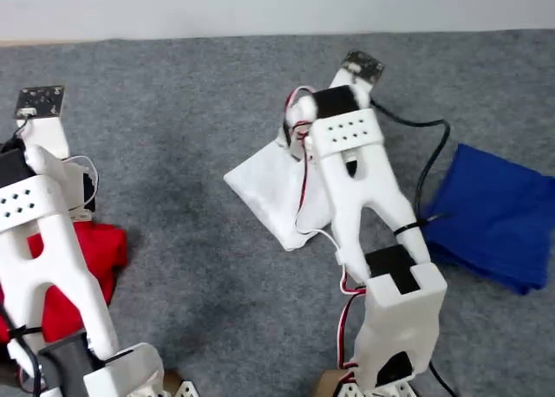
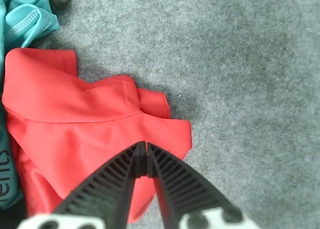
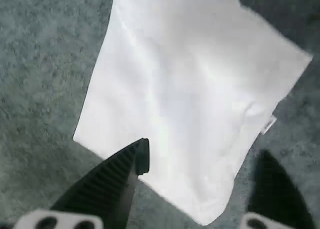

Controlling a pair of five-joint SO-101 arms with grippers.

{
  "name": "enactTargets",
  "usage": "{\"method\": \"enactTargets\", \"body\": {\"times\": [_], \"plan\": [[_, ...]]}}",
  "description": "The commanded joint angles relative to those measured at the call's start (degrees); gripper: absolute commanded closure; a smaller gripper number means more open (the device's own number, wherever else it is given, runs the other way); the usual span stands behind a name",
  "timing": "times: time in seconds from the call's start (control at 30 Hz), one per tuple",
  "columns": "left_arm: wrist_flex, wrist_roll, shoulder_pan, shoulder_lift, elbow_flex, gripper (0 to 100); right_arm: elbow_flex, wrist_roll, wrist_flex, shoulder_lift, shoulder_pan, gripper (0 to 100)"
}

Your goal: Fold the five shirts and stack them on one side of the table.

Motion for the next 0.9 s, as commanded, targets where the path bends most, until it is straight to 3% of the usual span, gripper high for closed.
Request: {"method": "enactTargets", "body": {"times": [0.0,0.6,0.7,0.87], "plan": [[0.2,-0.5,0.0,-2.0,-0.3,99,-0.9,-4.1,-1.5,0.3,0.0,48.9],[0.3,-3.3,-0.2,-2.0,-0.2,99,-1.5,-8.2,-23.2,25.3,0.9,53.1],[0.3,-3.3,-0.2,-2.0,-0.2,99,-3.8,-7.8,-21.8,26.0,0.9,62.1],[0.3,-3.3,-0.2,-1.9,-0.2,99,-4.4,-7.6,-21.1,26.8,1.7,87.6]]}}
